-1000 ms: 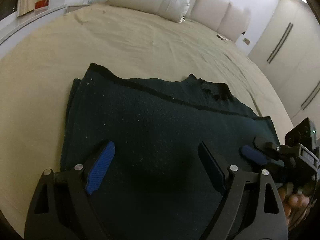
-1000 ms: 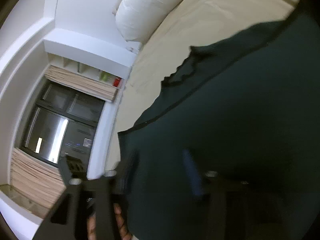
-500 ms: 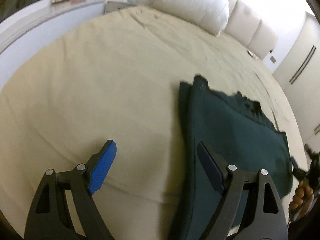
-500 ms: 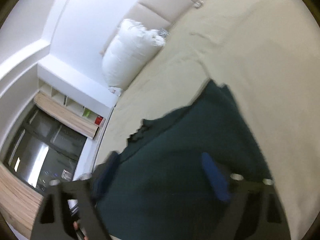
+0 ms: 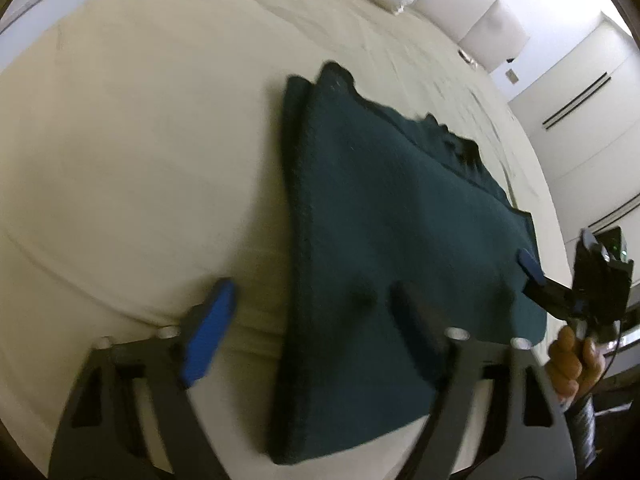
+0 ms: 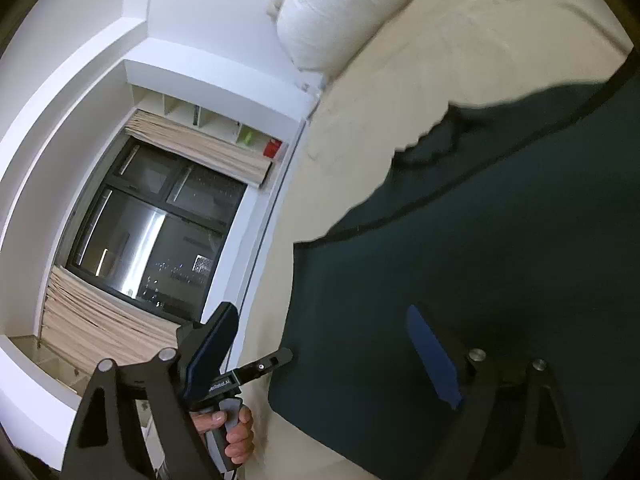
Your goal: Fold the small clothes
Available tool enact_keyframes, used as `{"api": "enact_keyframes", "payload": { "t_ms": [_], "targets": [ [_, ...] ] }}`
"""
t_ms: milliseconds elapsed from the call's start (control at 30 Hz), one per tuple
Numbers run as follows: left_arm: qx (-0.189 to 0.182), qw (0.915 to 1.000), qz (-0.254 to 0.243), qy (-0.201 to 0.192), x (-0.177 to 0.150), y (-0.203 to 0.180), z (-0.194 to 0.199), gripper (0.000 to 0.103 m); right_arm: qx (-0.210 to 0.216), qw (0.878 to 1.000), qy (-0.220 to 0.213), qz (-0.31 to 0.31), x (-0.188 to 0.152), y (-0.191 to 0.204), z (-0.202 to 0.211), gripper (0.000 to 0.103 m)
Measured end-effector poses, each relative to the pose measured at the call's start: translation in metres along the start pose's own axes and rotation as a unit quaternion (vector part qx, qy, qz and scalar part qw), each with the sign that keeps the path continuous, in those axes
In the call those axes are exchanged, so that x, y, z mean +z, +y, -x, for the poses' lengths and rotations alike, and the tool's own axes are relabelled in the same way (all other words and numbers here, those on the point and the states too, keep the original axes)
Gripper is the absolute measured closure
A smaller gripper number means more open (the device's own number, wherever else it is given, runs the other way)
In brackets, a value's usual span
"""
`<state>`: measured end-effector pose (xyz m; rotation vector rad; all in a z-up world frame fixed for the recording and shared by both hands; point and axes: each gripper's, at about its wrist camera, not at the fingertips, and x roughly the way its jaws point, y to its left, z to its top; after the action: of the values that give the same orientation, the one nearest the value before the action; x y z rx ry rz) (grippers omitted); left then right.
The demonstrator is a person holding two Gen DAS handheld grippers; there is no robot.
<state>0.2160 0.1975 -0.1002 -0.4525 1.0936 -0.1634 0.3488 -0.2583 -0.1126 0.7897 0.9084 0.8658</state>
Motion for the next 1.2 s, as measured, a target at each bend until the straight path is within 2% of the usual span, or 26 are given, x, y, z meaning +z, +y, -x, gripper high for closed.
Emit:
{"api": "enact_keyframes", "payload": {
  "t_ms": [33, 100, 167, 267, 333, 467, 600, 733, 833, 967, 1033, 1100, 1200],
  "targets": [
    [-0.008, 0.9999, 0.006, 0.009, 0.000, -0.002, -0.004, 0.048, 0.007, 1.000, 0.006, -0.007, 0.001, -0.002, -0.006, 0.017],
    [-0.021, 0.9993, 0.019, 0.024, -0.001, -0.003, -0.007, 0.069, 0.014, 1.000, 0.010, -0.017, -0.005, -0.004, -0.007, 0.017],
    [-0.031, 0.9985, 0.028, 0.035, -0.003, -0.002, -0.008, 0.072, 0.017, 1.000, 0.017, -0.018, -0.009, -0.006, -0.009, 0.017],
    [-0.068, 0.9945, 0.059, 0.053, -0.003, 0.005, -0.008, 0.087, 0.011, 0.999, 0.031, -0.018, -0.010, -0.009, -0.012, 0.017],
    [-0.084, 0.9926, 0.071, 0.050, -0.003, 0.007, -0.001, 0.088, 0.005, 0.999, 0.036, -0.024, -0.007, -0.012, -0.016, 0.017],
    [-0.093, 0.9935, 0.058, 0.032, 0.000, -0.011, 0.022, 0.090, 0.000, 0.999, 0.037, -0.030, -0.004, -0.020, -0.008, 0.017],
    [-0.105, 0.9942, 0.020, 0.014, 0.010, -0.058, 0.038, 0.090, 0.009, 0.999, 0.032, -0.042, 0.000, -0.028, 0.007, 0.017],
    [-0.126, 0.9913, -0.037, 0.004, 0.018, -0.129, 0.042, 0.090, 0.030, 0.998, 0.029, -0.056, 0.008, -0.037, 0.026, 0.017],
    [-0.139, 0.9871, -0.078, 0.009, 0.016, -0.182, 0.026, 0.090, 0.051, 0.996, 0.024, -0.067, 0.015, -0.043, 0.043, 0.016],
    [-0.173, 0.9781, -0.113, 0.025, 0.001, -0.245, -0.023, 0.089, 0.080, 0.991, 0.014, -0.106, 0.026, -0.067, 0.068, 0.016],
    [-0.183, 0.9758, -0.111, 0.043, -0.008, -0.259, -0.053, 0.089, 0.084, 0.988, 0.000, -0.132, 0.029, -0.086, 0.081, 0.016],
    [-0.193, 0.9746, -0.086, 0.075, -0.015, -0.259, -0.074, 0.088, 0.088, 0.985, -0.005, -0.148, 0.030, -0.098, 0.087, 0.017],
    [-0.196, 0.9743, -0.087, 0.069, -0.021, -0.254, -0.071, 0.085, 0.100, 0.983, -0.005, -0.156, 0.029, -0.106, 0.092, 0.017]
  ]
}}
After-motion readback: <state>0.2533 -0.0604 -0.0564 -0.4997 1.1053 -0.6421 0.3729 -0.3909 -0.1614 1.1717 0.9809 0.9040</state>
